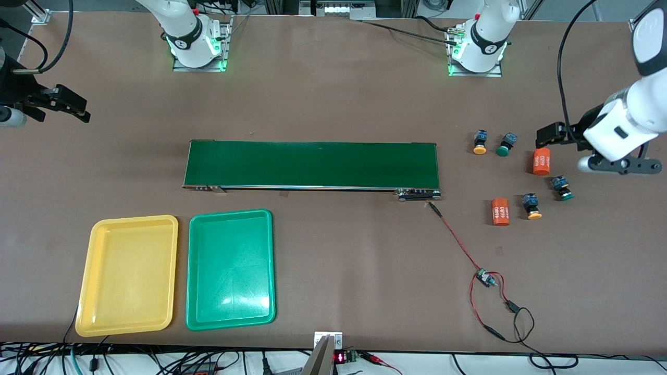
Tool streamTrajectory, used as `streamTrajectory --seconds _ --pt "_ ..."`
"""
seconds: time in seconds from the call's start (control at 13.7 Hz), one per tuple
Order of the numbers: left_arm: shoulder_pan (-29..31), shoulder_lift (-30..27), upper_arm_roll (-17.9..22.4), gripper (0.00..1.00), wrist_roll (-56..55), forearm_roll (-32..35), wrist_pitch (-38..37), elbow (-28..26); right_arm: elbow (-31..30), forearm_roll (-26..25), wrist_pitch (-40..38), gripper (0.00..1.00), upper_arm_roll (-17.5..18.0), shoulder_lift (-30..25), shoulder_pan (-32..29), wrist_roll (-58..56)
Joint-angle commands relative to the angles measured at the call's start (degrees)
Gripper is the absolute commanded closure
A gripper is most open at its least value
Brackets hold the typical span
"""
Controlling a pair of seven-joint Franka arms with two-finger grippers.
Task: Sort buttons by color to trays
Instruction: 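Reach the left gripper down toward an orange cylinder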
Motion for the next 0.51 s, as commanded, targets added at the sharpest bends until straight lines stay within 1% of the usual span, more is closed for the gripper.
streamTrajectory --seconds 0.0,0.15,0.22,0.29,0.37,0.44 --pt "0.06 6.23 0.00 0.00 0.75 1.37 -1.28 3.67 0.82 0.57 0.23 0.00 0.00 1.25 -2.14 -0.97" --pt "-0.03 10.01 0.09 0.00 0.49 1.54 1.78 3.23 1.09 0.75 0.23 0.00 0.08 1.78 -3.02 -0.97" --pt "-0.12 11.95 0.09 0.00 0.32 3.28 3.98 2.88 1.18 0.75 0.23 0.00 -0.09 2.48 -3.11 -0.97" --pt "-0.29 14.40 0.01 0.00 0.23 6.43 6.26 2.70 1.35 0.75 0.32 0.00 -0.35 2.66 -2.85 -0.97" --pt "-0.29 16.34 0.00 0.00 0.14 7.86 9.33 1.92 1.87 0.84 0.23 0.00 -0.36 2.66 -2.59 -0.97" --pt "-0.03 17.66 0.00 0.00 0.14 7.87 12.84 0.26 1.97 0.75 0.15 0.00 -0.44 2.49 -2.06 -0.97"
